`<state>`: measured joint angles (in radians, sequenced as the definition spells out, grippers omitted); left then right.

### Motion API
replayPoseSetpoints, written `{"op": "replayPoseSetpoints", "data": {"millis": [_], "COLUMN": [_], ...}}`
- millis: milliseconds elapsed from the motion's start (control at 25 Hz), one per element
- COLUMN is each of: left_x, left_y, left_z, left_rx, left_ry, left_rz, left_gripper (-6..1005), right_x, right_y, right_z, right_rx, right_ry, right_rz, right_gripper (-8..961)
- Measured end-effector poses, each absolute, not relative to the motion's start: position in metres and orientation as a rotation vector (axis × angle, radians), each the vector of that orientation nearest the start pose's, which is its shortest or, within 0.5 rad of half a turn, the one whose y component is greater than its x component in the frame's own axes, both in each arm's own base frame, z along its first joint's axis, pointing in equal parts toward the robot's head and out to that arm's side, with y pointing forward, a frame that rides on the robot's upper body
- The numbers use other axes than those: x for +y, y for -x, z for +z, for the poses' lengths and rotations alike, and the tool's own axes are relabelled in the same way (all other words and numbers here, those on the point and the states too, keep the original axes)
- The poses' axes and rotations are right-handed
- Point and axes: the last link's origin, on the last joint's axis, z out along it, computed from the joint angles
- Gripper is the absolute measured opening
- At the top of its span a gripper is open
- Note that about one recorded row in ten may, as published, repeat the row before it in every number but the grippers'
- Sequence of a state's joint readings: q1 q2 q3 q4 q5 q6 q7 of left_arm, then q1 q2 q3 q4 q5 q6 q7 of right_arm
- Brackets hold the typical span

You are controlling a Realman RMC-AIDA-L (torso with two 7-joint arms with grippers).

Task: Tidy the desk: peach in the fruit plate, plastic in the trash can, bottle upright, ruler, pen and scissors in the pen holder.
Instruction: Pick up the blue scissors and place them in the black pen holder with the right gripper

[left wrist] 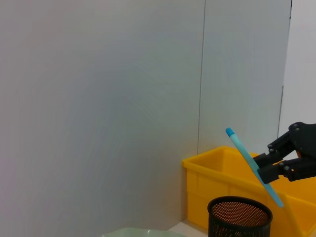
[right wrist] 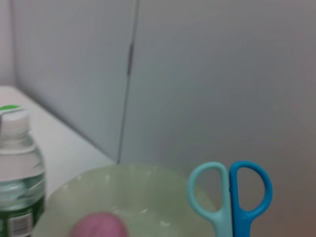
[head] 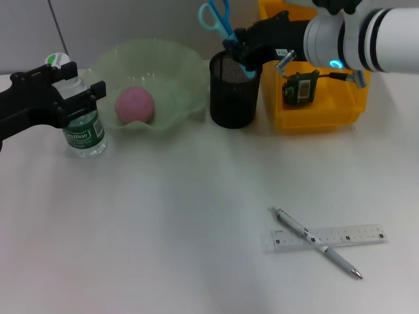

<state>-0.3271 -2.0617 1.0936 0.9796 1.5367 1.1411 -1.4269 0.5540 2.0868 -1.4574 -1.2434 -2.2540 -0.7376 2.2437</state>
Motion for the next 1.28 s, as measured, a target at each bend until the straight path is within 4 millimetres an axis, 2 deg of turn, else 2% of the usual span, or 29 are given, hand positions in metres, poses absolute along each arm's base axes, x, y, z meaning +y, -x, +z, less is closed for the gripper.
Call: {"op": "replayPoseSetpoints", "data": {"millis": [120,480,1280], "left_x": [0.36,0.36,0.362], "left_y": [0.247,0.246,0.245], "left_z": [0.04,0.039,0.039], "left_rx": [-0.478,-0.474,-0.461], "left_ry": [2.351,2.355,2.356], "left_rz": [-0.686,-0.683,-0.681], "left_gripper": [663,663,663], "right_x": [0.427,0.434,0.444], "right_y": [-0.147,-0.153,-0.162], "right_z": [-0.007,-0.018,-0.034], "right_rx": [0.451,0.423,0.393], "right_ry": [2.287,2.266,2.214], "right_rz": [0.297,0.353,0.283], "right_gripper": [227,232,243]}}
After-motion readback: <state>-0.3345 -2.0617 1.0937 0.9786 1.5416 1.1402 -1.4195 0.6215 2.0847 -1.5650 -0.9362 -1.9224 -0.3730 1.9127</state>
